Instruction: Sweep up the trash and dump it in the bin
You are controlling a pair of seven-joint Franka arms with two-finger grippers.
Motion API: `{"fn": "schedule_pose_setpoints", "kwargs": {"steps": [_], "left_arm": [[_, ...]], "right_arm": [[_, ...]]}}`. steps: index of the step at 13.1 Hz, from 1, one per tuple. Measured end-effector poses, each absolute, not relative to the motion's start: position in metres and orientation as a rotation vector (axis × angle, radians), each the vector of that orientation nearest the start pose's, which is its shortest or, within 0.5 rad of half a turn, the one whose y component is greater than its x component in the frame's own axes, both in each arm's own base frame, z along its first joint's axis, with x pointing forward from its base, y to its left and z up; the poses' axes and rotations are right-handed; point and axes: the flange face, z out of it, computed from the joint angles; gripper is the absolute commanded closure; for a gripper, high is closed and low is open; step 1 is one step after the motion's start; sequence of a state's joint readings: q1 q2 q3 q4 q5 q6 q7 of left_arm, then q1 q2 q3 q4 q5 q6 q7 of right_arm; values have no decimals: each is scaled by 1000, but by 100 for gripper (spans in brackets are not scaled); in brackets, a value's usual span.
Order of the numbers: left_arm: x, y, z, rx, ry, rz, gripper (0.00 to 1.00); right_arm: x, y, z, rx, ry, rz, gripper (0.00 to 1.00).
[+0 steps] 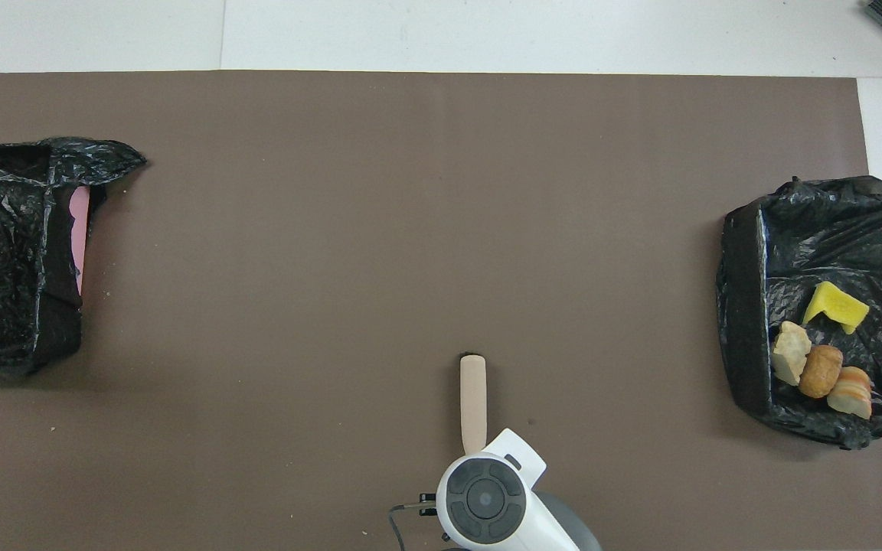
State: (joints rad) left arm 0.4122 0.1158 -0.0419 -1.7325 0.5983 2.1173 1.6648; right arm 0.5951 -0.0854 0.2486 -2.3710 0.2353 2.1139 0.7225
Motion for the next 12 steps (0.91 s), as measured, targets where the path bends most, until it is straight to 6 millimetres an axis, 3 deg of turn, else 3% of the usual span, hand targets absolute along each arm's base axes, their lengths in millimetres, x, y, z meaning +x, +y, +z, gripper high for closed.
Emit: {"fn": "schedule_pose_setpoints", "kwargs": {"steps": [2, 6, 9, 12], "left_arm": [[579, 256, 534, -1773, 1809, 517, 100], [582, 257, 537, -1617, 1796, 671, 100], [584, 253, 547, -1569, 1781, 727, 100], [587, 235, 557, -1580, 1724, 800, 100]], "right_arm": [[334, 348, 367, -3098, 93, 296, 0], [410, 295, 409, -3099, 248, 90, 0], [451, 261, 439, -3103, 284, -47, 0], [481, 230, 475, -3097, 272, -116, 0]]}}
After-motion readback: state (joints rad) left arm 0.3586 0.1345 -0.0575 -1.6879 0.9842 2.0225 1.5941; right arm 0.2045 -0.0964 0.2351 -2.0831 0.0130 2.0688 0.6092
